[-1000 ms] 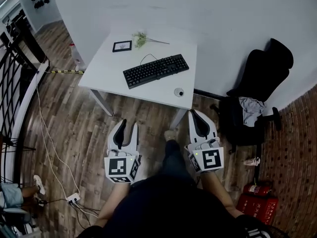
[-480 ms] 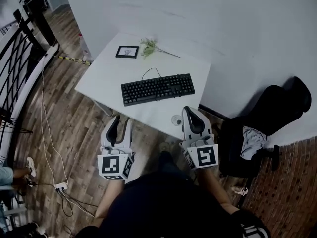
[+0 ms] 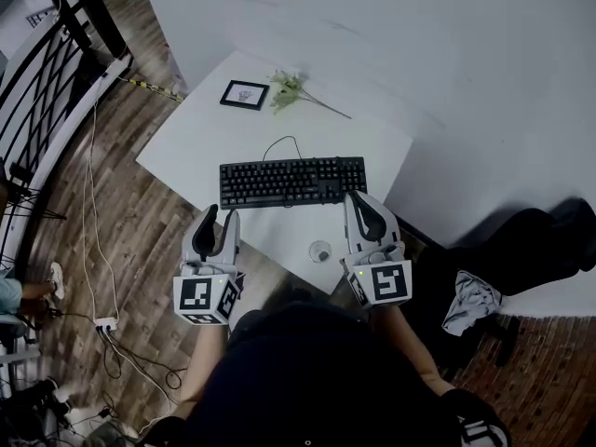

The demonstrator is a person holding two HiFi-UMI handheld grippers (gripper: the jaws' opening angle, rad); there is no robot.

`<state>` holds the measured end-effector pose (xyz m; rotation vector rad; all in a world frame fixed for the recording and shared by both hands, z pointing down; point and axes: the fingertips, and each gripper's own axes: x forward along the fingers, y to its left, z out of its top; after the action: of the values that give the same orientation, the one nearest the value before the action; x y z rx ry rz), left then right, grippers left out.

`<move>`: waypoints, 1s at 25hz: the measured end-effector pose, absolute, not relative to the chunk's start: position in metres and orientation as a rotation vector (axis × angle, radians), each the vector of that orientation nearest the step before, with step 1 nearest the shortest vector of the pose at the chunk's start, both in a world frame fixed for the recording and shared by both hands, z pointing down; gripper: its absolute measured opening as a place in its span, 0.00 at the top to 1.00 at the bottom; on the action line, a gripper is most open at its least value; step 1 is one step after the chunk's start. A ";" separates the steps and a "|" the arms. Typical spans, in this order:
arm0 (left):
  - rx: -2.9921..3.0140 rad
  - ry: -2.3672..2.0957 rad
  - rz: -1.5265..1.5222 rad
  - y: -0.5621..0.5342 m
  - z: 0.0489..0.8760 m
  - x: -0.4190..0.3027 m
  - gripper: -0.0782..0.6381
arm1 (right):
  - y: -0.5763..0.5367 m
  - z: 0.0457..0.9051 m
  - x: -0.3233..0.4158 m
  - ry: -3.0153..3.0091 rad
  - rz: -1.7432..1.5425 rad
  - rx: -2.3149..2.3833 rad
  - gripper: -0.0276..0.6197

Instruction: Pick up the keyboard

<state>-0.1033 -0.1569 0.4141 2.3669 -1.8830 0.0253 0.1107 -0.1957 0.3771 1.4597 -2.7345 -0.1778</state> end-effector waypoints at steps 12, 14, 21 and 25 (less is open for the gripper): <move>2.260 -1.910 0.148 -0.187 0.445 -0.110 0.70 | -0.238 0.411 0.112 -2.762 -0.074 1.357 0.94; 2.254 -1.896 0.174 -0.191 0.452 -0.114 0.70 | -0.239 0.415 0.109 -2.752 -0.068 1.350 0.94; 2.209 -1.803 0.254 -0.215 0.487 -0.125 0.70 | -0.257 0.435 0.114 -2.682 -0.019 1.394 0.94; 2.175 -1.750 0.309 -0.231 0.511 -0.134 0.70 | -0.272 0.452 0.122 -2.637 0.078 1.451 0.94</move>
<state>-0.1337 -0.2309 0.5109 2.1751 -1.7499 0.3087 0.1218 -0.2717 0.4516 1.4505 -2.6366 0.0784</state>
